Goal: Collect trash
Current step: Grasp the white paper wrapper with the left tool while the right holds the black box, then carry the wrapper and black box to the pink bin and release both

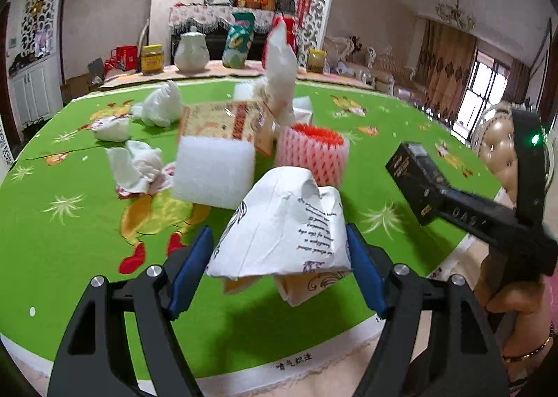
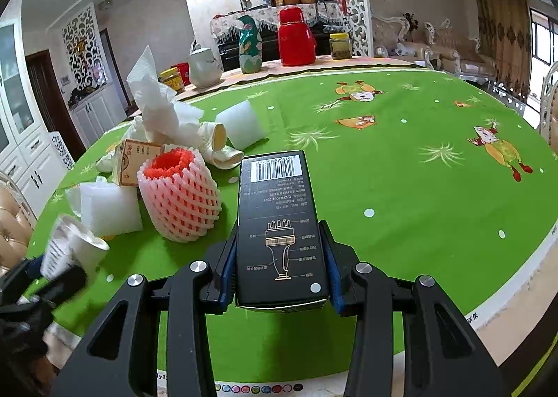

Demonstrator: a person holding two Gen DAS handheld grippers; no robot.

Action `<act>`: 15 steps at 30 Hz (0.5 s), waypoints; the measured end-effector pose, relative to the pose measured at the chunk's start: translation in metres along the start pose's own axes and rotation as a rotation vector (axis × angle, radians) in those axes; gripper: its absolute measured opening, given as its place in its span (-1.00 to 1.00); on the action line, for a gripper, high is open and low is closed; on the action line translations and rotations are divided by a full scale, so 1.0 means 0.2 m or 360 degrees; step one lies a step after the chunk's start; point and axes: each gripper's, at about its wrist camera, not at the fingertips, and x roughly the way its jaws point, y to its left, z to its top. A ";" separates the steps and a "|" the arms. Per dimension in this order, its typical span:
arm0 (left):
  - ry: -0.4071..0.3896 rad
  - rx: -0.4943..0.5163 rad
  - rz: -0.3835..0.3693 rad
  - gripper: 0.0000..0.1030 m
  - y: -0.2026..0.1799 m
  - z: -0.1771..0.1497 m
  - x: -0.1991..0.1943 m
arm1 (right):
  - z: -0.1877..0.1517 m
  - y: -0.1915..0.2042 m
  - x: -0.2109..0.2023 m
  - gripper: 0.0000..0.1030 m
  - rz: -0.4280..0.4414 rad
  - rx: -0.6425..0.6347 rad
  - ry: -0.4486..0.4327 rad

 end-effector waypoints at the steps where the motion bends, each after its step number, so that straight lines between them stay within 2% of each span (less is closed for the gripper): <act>1: -0.0015 -0.0003 0.0006 0.43 0.01 0.00 -0.02 | 0.00 0.01 0.00 -0.22 -0.0008 -0.0009 0.0000; 3: -0.0039 0.0004 0.0014 0.43 0.02 0.00 -0.06 | -0.01 0.03 -0.02 -0.22 -0.0026 -0.0032 0.0000; 9: -0.0142 0.0035 0.0055 0.43 0.05 0.02 -0.16 | -0.04 0.10 -0.14 -0.21 0.0042 -0.0051 -0.0020; 15: -0.0193 0.0070 0.0055 0.43 0.04 0.01 -0.20 | -0.11 0.12 -0.29 -0.21 0.0075 -0.0045 -0.0052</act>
